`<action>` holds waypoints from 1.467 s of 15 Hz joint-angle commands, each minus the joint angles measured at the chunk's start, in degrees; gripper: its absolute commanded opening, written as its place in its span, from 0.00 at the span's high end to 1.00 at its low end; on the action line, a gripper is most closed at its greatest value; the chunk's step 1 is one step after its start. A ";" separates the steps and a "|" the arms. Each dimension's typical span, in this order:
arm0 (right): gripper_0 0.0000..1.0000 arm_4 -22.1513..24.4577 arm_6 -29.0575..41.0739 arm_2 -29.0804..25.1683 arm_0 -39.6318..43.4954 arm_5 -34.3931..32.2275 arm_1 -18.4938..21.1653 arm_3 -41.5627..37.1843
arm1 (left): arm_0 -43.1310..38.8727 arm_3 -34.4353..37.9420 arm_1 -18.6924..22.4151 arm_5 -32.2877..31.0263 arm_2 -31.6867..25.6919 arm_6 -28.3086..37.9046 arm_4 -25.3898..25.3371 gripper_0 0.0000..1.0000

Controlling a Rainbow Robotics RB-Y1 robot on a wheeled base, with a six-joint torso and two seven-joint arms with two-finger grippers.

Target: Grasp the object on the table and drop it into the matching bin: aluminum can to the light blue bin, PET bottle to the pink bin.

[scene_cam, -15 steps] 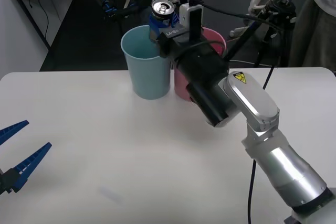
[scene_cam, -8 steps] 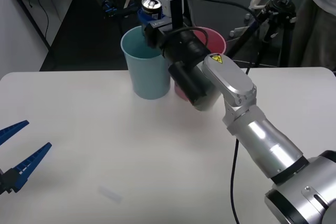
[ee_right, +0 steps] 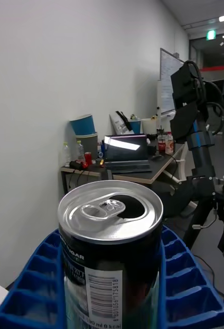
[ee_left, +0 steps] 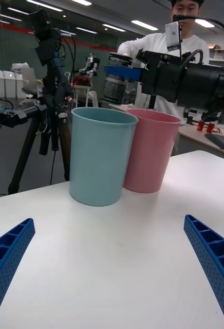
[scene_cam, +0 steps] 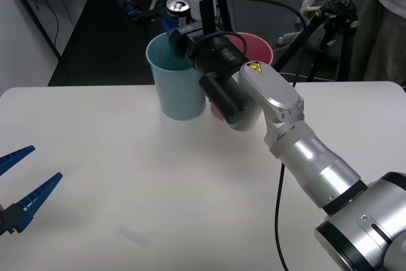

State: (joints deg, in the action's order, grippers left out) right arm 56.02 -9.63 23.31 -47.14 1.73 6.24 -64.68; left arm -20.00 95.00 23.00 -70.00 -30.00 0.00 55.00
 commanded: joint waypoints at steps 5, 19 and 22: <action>0.00 0.32 0.31 -0.11 0.03 -1.91 0.00 0.00 | 0.00 0.00 0.00 0.00 0.00 0.00 0.00 0.00; 0.00 -1.00 1.02 -2.30 30.00 -14.30 18.99 -35.95 | 0.00 0.00 0.00 0.00 0.00 0.00 0.00 0.00; 0.00 -2.41 0.31 -8.10 36.76 -23.79 21.71 -37.27 | 0.00 0.00 0.00 0.00 0.00 0.00 0.00 0.00</action>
State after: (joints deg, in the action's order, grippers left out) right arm 53.56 -9.11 16.88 -12.14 -19.51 27.61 -101.85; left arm -20.00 95.00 23.00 -70.00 -30.00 0.00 55.00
